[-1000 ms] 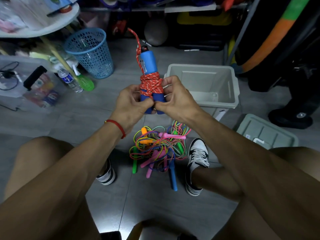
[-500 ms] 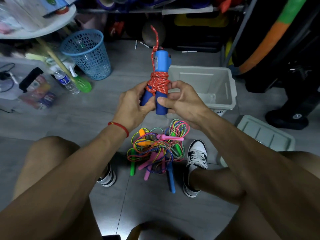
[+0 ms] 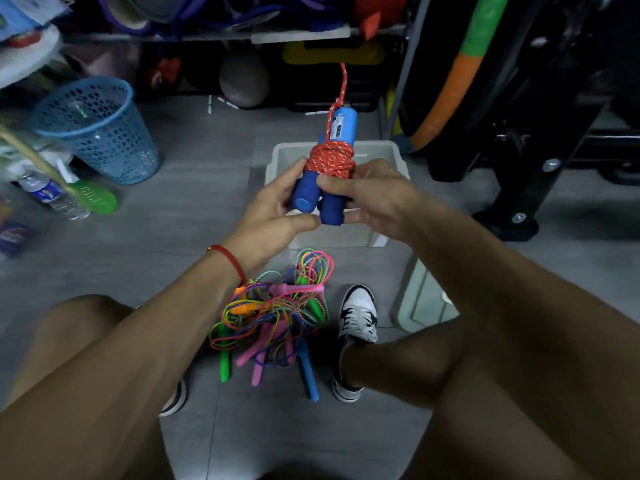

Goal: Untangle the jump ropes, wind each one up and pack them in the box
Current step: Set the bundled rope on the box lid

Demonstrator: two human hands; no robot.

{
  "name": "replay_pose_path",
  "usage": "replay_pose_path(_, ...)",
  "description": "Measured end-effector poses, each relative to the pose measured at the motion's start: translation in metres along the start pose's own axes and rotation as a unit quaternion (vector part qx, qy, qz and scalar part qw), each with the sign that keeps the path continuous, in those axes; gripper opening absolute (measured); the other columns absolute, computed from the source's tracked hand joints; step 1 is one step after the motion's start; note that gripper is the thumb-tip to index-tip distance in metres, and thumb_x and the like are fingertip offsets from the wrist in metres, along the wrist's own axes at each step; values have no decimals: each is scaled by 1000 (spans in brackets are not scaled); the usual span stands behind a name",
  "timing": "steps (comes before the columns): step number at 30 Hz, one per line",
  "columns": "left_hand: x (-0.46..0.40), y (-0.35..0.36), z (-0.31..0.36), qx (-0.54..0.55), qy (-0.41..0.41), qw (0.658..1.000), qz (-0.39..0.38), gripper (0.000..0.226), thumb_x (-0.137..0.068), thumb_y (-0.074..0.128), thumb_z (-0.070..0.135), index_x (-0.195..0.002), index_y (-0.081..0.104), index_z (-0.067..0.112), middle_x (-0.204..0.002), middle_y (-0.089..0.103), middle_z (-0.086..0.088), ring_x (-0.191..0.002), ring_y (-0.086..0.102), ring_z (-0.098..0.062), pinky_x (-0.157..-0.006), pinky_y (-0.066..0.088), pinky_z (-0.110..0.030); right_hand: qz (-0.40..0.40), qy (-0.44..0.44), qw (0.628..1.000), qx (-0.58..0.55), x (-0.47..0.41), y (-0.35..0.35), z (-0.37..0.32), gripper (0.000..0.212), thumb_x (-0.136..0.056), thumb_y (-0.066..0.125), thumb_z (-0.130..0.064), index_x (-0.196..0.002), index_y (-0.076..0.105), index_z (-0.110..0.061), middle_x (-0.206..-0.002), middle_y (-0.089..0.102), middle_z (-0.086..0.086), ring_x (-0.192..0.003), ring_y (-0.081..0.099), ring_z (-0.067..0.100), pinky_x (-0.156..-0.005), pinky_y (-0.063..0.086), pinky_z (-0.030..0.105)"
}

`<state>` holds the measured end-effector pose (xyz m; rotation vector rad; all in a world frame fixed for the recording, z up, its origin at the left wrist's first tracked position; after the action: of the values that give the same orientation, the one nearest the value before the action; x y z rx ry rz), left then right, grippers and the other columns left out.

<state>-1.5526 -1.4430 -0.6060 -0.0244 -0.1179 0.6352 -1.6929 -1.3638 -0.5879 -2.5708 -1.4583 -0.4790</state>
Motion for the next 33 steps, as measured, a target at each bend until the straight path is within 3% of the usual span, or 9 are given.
replay_pose_path(3, -19, 20, 1, 9, -51, 997, -52, 76, -74, 67, 11, -144, 47, 30, -136, 61, 2, -117, 62, -10, -97, 53, -38, -10, 54, 997, 55, -1, -56, -1, 39, -88, 74, -11, -120, 63, 8, -116, 71, 23, -104, 71, 31, -81, 62, 40)
replay_pose_path(5, -32, 40, -3, -28, -77, 994, -67, 68, -71, 66, 23, -137, 54, 31, -136, 60, 0, -116, 62, -11, -101, 51, -43, -24, 86, 990, 107, 4, -102, 12, 37, -87, 74, -12, -117, 63, 6, -110, 72, 19, -101, 71, 27, -88, 58, 40)
replay_pose_path(8, -54, 79, -20, -81, -91, 987, -107, 61, -69, 65, 22, -129, 60, 28, -131, 61, -2, -106, 63, -7, -95, 52, -38, -8, 138, 984, 111, 25, -168, 63, 34, -86, 73, -13, -117, 65, -3, -106, 73, 9, -95, 70, 18, -89, 57, 37)
replay_pose_path(12, -91, 131, -66, -111, -106, 975, -161, 48, -84, 69, -1, -128, 61, 17, -123, 62, -4, -101, 59, -5, -82, 49, -19, 151, 202, 968, 6, 37, -220, 177, 48, -78, 82, -19, -120, 63, -6, -116, 72, 13, -103, 71, 23, -93, 57, 43)
replay_pose_path(17, -133, 170, -134, -161, -151, 953, -207, 41, -86, 70, 5, -115, 61, 31, -126, 63, -3, -111, 59, -10, -92, 48, -31, 324, 227, 906, -153, 2, -233, 282, 17, -92, 70, -10, -102, 60, -1, -107, 66, 23, -95, 66, 34, -98, 53, 52)
replay_pose_path(21, -152, 174, -163, -181, -183, 945, -203, 42, -77, 75, 17, -114, 63, 32, -120, 64, 0, -111, 60, -11, -93, 50, -33, 379, 191, 872, -243, -50, -241, 319, 5, -94, 65, -2, -93, 60, -1, -107, 63, 22, -80, 67, 27, -81, 60, 44)
replay_pose_path(25, -165, 169, -181, -194, -195, 940, -201, 43, -61, 64, 29, -102, 63, 39, -113, 67, 3, -107, 63, -8, -98, 51, -38, 422, 156, 853, -266, -93, -256, 336, 29, -90, 70, -2, -115, 59, 6, -108, 68, 21, -92, 69, 35, -68, 61, 36)
replay_pose_path(29, -171, 166, -190, -195, -203, 940, -191, 39, -60, 64, 29, -96, 64, 41, -111, 69, 3, -104, 64, -8, -95, 52, -37, 454, 227, 844, -174, -109, -274, 349, 36, -81, 83, -20, -104, 67, 3, -104, 72, 20, -86, 74, 33, -61, 63, 34)
replay_pose_path(33, -163, 161, -187, -186, -208, 943, -183, 41, -60, 64, 28, -98, 65, 41, -110, 69, 5, -103, 64, -7, -94, 53, -36, 443, 242, 860, -72, -101, -267, 341, 28, -87, 77, -30, -99, 68, -6, -94, 74, 13, -76, 75, 27, -68, 64, 38)
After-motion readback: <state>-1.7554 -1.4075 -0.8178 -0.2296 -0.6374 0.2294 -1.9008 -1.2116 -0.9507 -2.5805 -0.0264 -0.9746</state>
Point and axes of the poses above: each hand's wrist, its own x-axis away from the middle knuckle, its own y-axis out of the palm, z = x × y, the point moved 2 cm from there along -x, towards the middle knuckle
